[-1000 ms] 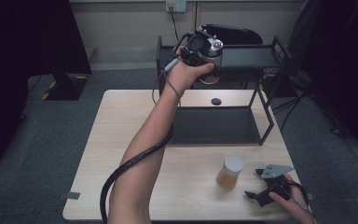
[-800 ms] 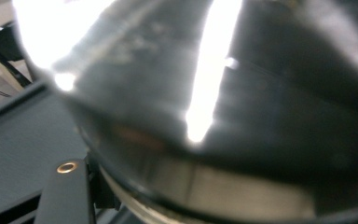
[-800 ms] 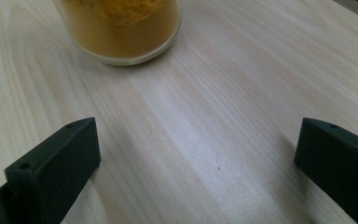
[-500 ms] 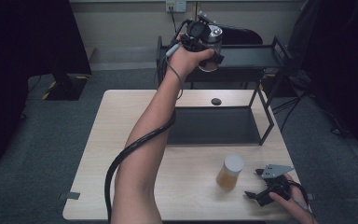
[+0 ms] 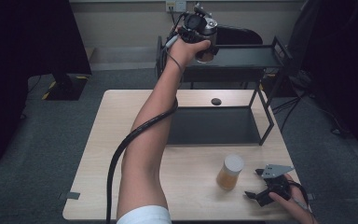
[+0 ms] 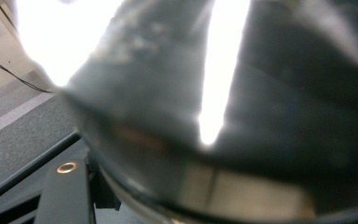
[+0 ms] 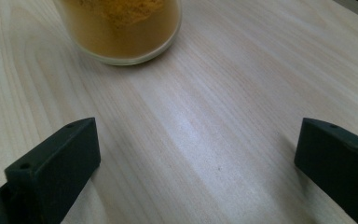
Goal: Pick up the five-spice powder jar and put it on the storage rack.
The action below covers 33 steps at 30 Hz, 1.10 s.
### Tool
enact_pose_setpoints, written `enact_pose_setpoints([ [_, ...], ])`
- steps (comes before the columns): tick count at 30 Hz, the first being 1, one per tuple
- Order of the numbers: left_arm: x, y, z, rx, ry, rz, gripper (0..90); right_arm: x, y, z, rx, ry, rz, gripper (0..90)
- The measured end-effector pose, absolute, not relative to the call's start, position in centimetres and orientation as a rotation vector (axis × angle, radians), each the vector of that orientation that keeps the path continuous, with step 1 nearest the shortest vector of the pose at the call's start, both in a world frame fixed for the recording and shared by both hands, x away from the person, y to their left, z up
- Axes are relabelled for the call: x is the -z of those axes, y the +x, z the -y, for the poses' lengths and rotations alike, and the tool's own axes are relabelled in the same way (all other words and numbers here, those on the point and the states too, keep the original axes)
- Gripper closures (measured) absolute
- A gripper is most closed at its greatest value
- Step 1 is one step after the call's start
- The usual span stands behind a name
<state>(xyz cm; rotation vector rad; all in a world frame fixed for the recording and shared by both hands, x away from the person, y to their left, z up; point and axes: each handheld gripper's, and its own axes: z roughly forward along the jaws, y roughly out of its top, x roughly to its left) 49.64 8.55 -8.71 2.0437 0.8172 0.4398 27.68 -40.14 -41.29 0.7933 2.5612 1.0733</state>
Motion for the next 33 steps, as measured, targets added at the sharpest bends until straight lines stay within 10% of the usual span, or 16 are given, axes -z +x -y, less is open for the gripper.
enact_pose_setpoints([
  [33, 10.7, 50.4, -8.2, -0.453, 2.036, -0.877, 30.9, 41.3, 27.6, 40.1, -1.073, 0.792, -2.561, 0.0],
])
